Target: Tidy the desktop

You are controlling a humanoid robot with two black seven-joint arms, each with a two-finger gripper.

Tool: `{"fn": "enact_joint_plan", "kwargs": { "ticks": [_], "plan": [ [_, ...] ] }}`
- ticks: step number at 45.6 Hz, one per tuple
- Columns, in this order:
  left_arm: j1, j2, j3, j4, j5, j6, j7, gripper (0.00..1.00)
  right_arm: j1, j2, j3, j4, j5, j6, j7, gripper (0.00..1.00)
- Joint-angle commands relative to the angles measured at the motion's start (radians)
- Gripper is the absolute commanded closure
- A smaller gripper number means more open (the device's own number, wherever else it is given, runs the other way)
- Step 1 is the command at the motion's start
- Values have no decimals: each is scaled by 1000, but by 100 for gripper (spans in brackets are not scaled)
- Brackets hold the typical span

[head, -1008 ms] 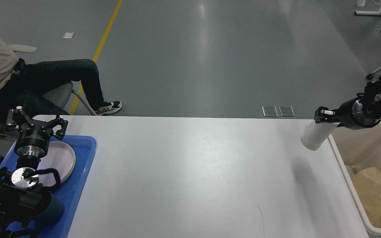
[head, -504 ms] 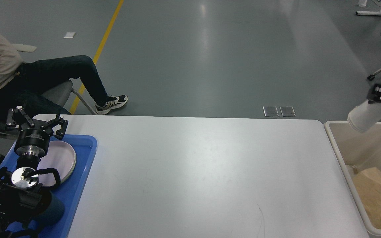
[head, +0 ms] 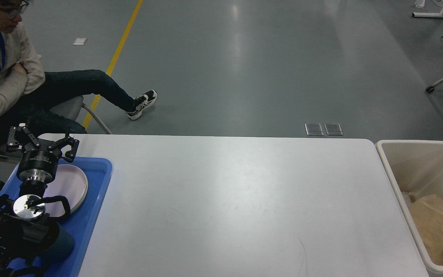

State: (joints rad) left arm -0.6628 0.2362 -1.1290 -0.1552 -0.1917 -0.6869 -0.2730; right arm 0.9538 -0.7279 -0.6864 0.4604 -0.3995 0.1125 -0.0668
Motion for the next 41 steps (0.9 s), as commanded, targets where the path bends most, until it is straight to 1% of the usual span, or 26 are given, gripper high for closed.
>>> {"fn": "enact_joint_plan", "kwargs": {
  "ticks": [1, 5, 8, 11, 14, 20, 21, 24, 28, 31, 35, 38, 41],
  "plan": [
    [0, 0, 0, 0, 0, 0, 0, 4, -47, 13, 100, -49, -1, -11, 2, 1],
    [0, 0, 0, 0, 0, 1, 0, 4, -55, 16, 186, -60, -1, -13, 4, 0],
    [0, 0, 0, 0, 0, 0, 0, 4, -64, 16, 296, -62, -1, -14, 5, 0],
    [0, 0, 0, 0, 0, 1, 0, 4, -84, 19, 443, -60, -1, -17, 7, 0],
    [0, 0, 0, 0, 0, 1, 0, 4, -104, 24, 637, -55, -2, -17, 19, 0],
    [0, 0, 0, 0, 0, 1, 0, 4, -139, 77, 968, -49, -2, -16, 62, 0],
    [0, 0, 0, -1, 0, 0, 0, 4, -165, 99, 1070, -46, -2, -16, 83, 0],
    [0, 0, 0, -1, 0, 0, 0, 4, -188, 131, 1220, -39, -2, -16, 133, 0],
    [0, 0, 0, 0, 0, 0, 0, 4, -216, 177, 1396, -20, -1, -14, 229, 0],
    [0, 0, 0, 0, 0, 0, 0, 4, -239, 215, 1491, -3, -2, -11, 303, 0],
    [0, 0, 0, 0, 0, 0, 0, 4, -259, 258, 1568, 15, -2, -10, 396, 0],
    [0, 0, 0, -1, 0, 0, 0, 4, -264, 289, 1593, 15, -2, -10, 438, 0],
    [0, 0, 0, 0, 0, 0, 0, 4, -264, 314, 1599, 15, -2, -10, 447, 0]
  ]
}}
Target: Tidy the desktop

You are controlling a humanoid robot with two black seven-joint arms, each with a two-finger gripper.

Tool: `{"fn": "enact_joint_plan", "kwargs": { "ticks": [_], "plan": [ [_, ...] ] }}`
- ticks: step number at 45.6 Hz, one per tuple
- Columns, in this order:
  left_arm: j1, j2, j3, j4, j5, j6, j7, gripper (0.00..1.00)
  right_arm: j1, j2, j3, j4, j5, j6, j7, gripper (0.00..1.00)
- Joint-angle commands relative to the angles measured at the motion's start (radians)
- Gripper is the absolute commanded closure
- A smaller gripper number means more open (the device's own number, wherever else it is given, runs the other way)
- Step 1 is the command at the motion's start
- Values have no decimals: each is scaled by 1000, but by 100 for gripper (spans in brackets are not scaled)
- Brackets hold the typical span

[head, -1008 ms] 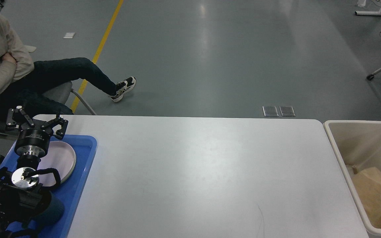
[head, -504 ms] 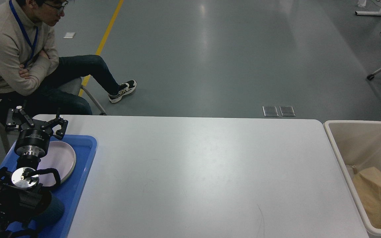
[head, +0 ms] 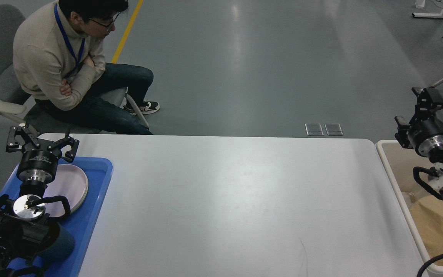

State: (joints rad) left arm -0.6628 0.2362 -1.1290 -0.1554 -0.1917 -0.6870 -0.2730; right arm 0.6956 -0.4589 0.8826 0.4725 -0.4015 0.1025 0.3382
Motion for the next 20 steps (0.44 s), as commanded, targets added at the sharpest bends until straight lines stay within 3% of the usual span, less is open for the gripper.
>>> {"fn": "enact_joint_plan", "kwargs": {
  "ticks": [1, 20],
  "plan": [
    [0, 0, 0, 1, 0, 0, 0, 4, -5, 52, 32, 3, 0, 0, 44, 0],
    [0, 0, 0, -1, 0, 0, 0, 4, -8, 169, 249, 5, 0, 8, 87, 0]
  ]
}}
